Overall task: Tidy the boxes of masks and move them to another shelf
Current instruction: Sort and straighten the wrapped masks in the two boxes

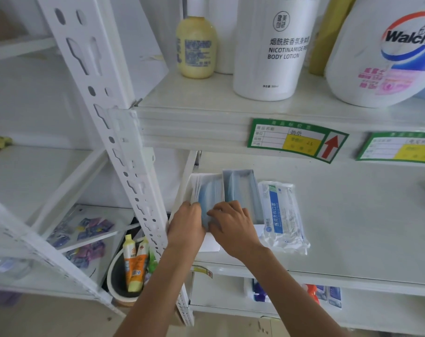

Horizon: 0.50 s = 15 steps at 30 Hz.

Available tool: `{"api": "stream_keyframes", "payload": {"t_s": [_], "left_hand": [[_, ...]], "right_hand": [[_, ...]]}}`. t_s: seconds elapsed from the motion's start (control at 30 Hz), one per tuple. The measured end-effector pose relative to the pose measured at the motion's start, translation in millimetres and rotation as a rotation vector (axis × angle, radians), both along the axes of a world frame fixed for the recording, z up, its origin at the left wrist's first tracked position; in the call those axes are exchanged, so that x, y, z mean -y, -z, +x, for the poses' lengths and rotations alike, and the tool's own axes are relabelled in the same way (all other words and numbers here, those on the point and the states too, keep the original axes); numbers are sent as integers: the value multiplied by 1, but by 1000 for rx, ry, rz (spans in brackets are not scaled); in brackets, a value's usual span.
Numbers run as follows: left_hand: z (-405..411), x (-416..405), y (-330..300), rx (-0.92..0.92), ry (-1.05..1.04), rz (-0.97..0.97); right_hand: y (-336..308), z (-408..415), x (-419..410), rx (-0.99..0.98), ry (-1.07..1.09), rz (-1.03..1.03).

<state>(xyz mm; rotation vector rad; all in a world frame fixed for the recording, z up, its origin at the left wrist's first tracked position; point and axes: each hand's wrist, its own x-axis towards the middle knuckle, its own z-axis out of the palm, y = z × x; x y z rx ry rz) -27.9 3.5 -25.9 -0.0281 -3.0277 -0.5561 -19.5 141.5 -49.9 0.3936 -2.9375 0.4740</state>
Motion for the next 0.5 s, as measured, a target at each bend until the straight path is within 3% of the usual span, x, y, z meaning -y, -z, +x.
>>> {"api": "stream_keyframes", "payload": {"t_s": [0.3, 0.5], "left_hand": [[8, 2, 7, -160, -103, 275], [11, 3, 8, -155, -87, 406]], "right_hand": [[4, -5, 8, 4, 103, -48], [2, -6, 9, 52, 73, -44]]}}
